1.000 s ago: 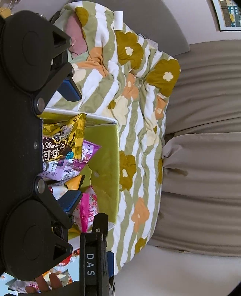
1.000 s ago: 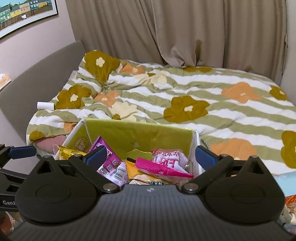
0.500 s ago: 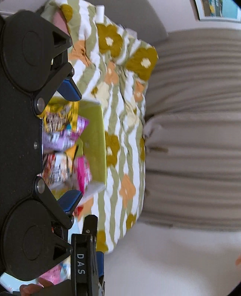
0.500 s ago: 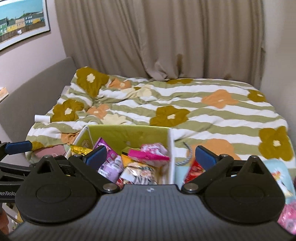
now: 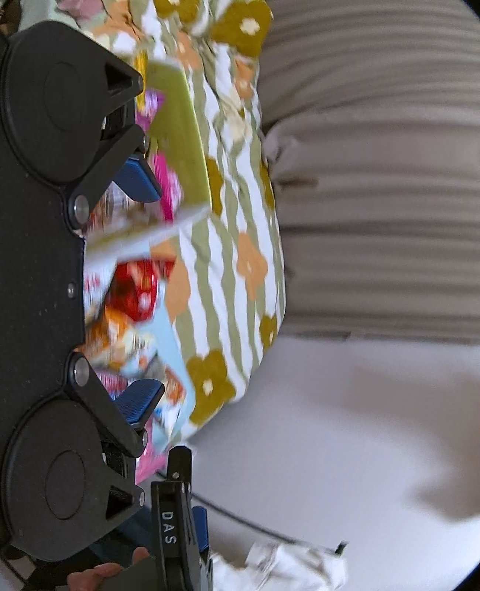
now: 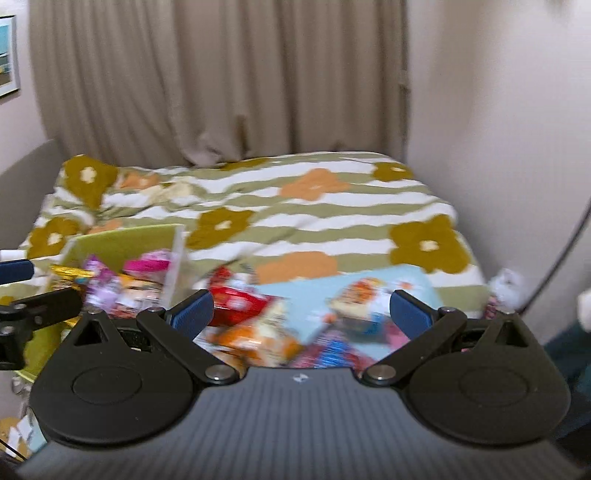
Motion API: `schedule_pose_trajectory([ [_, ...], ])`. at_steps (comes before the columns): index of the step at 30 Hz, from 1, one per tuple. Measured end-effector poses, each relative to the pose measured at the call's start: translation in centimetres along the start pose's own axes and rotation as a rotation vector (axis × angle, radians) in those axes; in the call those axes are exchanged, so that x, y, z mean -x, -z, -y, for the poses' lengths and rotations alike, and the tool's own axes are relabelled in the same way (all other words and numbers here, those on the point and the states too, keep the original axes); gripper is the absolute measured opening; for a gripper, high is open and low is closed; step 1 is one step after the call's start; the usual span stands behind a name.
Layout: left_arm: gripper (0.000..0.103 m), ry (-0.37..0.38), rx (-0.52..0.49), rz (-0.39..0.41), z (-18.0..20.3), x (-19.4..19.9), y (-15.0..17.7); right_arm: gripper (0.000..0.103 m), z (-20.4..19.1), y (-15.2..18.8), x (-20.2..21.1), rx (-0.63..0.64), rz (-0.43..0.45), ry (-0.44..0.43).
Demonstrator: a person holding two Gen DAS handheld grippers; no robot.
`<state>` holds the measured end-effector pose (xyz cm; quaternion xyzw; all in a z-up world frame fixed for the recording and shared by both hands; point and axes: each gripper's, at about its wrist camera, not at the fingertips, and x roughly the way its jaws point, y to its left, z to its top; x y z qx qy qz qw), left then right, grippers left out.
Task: Organize snacks
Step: 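Grasp the blue-printed chocolate bag with the left gripper while the right gripper grasps the pink striped bag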
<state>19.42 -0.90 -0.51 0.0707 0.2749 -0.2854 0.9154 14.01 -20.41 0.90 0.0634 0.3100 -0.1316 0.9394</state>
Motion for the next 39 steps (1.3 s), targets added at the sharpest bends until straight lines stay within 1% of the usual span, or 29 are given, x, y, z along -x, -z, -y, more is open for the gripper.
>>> schedule_pose_trajectory([
  [3, 0.103, 0.037, -0.037, -0.02, 3.3, -2.0, 0.2, 0.103, 3.8, 0.9, -0.6, -0.019, -0.016, 0.027],
  [7, 0.103, 0.081, -0.084, -0.073, 7.2, -5.7, 0.7, 0.103, 8.6, 2.1, -1.8, -0.026, -0.04, 0.056],
  [11, 0.103, 0.102, -0.13, -0.129, 10.2, -9.7, 1.7, 0.103, 12.5, 3.1, -3.9, -0.038, -0.078, 0.05],
  [15, 0.103, 0.097, -0.154, -0.193, 12.2, -13.7, 3.0, 0.103, 15.1, 4.2, -6.3, -0.045, -0.126, 0.021],
  [21, 0.103, 0.05, -0.15, -0.278, 13.1, -18.3, 4.7, 0.103, 16.5, 5.4, -9.6, -0.023, -0.179, -0.018],
  [29, 0.103, 0.026, -0.138, -0.349, 13.2, -21.7, 5.9, 0.103, 17.4, 6.1, -12.8, -0.031, -0.225, -0.062],
  [35, 0.103, 0.035, -0.143, -0.392, 14.3, -22.1, 6.7, 0.103, 17.8, 6.5, -14.2, -0.037, -0.248, -0.079],
  [39, 0.103, 0.039, -0.131, -0.397, 14.8, -21.5, 7.3, 0.103, 17.8, 6.5, -14.9, -0.031, -0.258, -0.09],
])
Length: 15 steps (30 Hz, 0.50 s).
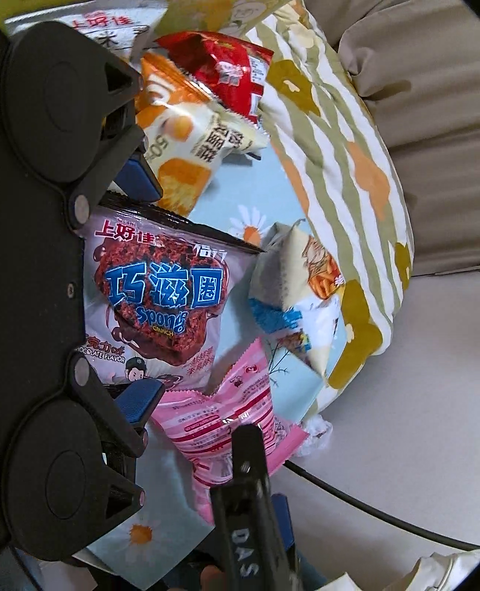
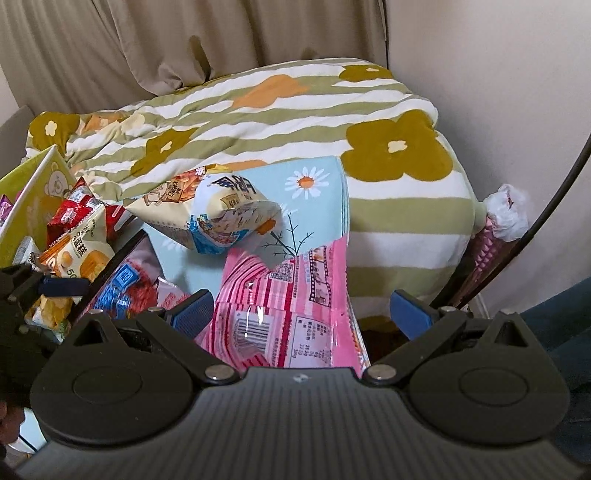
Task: Organize snacks
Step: 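Grasp the blue-printed chocolate bag with the left gripper while the right gripper grasps the pink striped bag, then carry the blue-printed bag with the left gripper over the box while the right gripper carries the pink striped bag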
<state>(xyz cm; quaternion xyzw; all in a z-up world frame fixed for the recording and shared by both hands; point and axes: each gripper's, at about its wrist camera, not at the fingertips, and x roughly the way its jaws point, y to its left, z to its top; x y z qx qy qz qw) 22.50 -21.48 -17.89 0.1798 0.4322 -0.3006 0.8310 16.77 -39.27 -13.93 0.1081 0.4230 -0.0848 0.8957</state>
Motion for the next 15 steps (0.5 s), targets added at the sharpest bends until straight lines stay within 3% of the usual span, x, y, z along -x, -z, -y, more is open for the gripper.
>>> schedule_pose_trajectory([
  [5, 0.103, 0.037, 0.074, -0.026, 0.0, -0.9, 0.5, 0.103, -0.1, 0.0, -1.0, 0.018, -0.017, -0.015],
  [8, 0.102, 0.028, 0.068, -0.053, 0.5, -1.8, 0.7, 0.103, -0.4, 0.1, -1.4, 0.044, -0.027, -0.019],
  [15, 0.087, 0.058, 0.133, -0.034, 0.0, -1.3, 1.0, 0.103, -0.8, 0.1, -1.7, 0.088, -0.025, -0.027],
])
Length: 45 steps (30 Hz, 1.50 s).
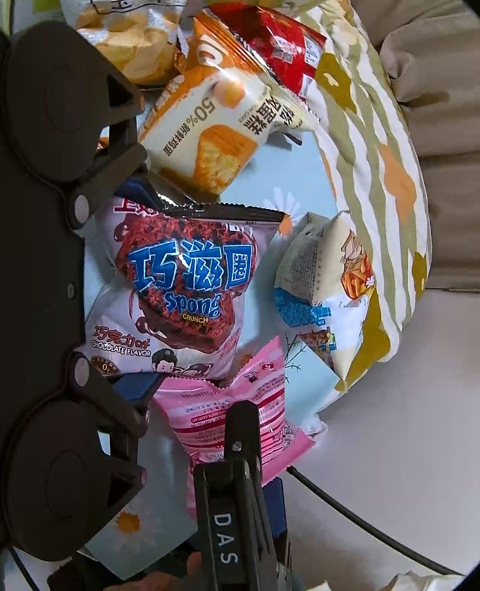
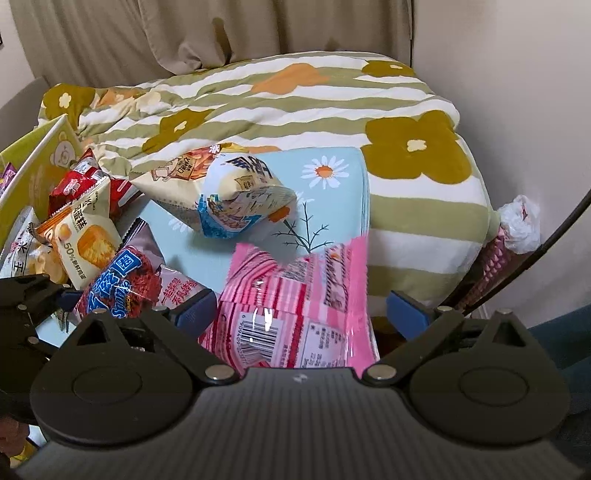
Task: Organize snacks
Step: 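Carry the blue-printed bag with the left gripper over the box while the right gripper carries the pink striped bag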
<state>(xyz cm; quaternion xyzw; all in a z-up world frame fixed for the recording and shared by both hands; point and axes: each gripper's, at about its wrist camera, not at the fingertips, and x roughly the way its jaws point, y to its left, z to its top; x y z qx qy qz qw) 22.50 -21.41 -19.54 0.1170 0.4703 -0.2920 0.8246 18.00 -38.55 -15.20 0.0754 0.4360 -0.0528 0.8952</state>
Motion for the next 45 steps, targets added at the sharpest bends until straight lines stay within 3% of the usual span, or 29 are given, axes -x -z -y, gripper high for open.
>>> schedule_pose_trajectory([
  [7, 0.085, -0.022, 0.022, 0.005, -0.5, 1.5, 0.9, 0.103, -0.9, -0.1, -0.7, 0.038, -0.013, -0.011],
  [21, 0.085, -0.114, 0.046, 0.031, -1.8, 4.8, 3.7, 0.103, -3.8, 0.8, -1.0, 0.204, -0.001, 0.079],
  [27, 0.085, -0.131, 0.074, 0.044, -2.2, 5.8, 4.4, 0.103, -5.6, 1.6, -1.2, 0.268, -0.004, 0.056],
  [31, 0.085, -0.14, 0.081, 0.055, -2.4, 6.6, 4.9, 0.103, -5.8, 2.4, -2.4, 0.248, -0.042, 0.042],
  [33, 0.085, -0.148, 0.084, 0.066, -2.4, 7.0, 5.0, 0.09, -5.6, 2.4, -2.0, 0.233, -0.025, 0.017],
  [35, 0.085, -0.152, 0.088, 0.082, -2.5, 7.6, 5.1, 0.086, -5.5, 2.2, -1.6, 0.207, -0.033, -0.007],
  [45, 0.085, -0.204, 0.15, 0.205, -4.0, 13.2, 4.7, 0.084, -6.8, 0.4, 3.7, 0.172, 0.038, -0.031],
])
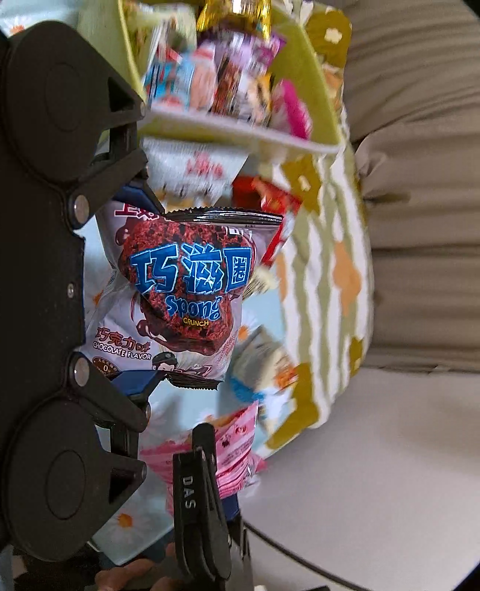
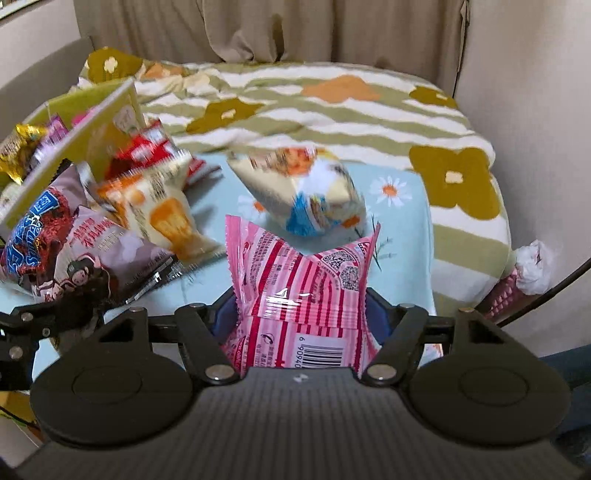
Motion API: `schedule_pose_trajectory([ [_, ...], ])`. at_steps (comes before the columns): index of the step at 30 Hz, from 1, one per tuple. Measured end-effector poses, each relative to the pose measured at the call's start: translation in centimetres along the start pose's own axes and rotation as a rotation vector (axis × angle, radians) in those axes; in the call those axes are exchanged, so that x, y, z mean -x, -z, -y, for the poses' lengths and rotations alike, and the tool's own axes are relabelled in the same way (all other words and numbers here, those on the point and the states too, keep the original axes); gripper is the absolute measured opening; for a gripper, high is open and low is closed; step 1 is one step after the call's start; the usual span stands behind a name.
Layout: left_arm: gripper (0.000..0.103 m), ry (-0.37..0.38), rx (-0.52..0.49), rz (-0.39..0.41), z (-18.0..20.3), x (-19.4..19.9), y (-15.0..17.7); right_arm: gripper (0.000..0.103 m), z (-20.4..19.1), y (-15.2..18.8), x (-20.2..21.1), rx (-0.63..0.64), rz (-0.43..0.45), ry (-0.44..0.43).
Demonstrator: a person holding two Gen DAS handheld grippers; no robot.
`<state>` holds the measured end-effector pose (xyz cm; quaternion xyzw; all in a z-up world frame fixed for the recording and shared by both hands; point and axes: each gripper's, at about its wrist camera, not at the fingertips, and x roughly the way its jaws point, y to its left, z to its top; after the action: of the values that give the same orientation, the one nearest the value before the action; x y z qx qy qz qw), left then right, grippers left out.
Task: Organize snacks
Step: 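Carry the blue-printed bag with the left gripper over the box while the right gripper carries the pink striped bag, then drop the blue-printed bag from the left gripper into the box while the right gripper drops the pink striped bag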
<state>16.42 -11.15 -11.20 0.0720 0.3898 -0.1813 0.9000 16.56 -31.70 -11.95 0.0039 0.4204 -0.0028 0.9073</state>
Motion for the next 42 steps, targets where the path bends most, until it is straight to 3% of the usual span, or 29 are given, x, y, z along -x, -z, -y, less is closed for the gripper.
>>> schedule_pose_trajectory([
  [11, 0.085, -0.088, 0.097, 0.113, -8.1, 6.9, -1.5, 0.084, -7.5, -5.0, 5.3, 0.02, 0.13, -0.093],
  [21, 0.085, -0.192, 0.161, 0.111, -19.2, 8.7, -3.0, 0.084, -18.6, -10.3, 5.6, 0.051, 0.188, -0.193],
  [27, 0.085, -0.172, 0.161, 0.08, -24.8, 7.0, -3.6, 0.085, -24.2, -12.7, 4.0, 0.052, 0.186, -0.19],
  [31, 0.089, -0.081, 0.186, 0.048, -27.2, 5.7, -3.5, 0.085, -27.1, -13.6, 2.6, 0.032, 0.17, -0.161],
  [34, 0.103, -0.027, 0.171, 0.024, -28.0, 4.7, -3.4, 0.085, -28.3, -13.8, 1.7, 0.014, 0.157, -0.131],
  [42, 0.103, -0.007, 0.145, 0.005, -28.9, 4.5, -2.5, 0.085, -29.4, -13.9, 0.4, -0.003, 0.109, -0.073],
])
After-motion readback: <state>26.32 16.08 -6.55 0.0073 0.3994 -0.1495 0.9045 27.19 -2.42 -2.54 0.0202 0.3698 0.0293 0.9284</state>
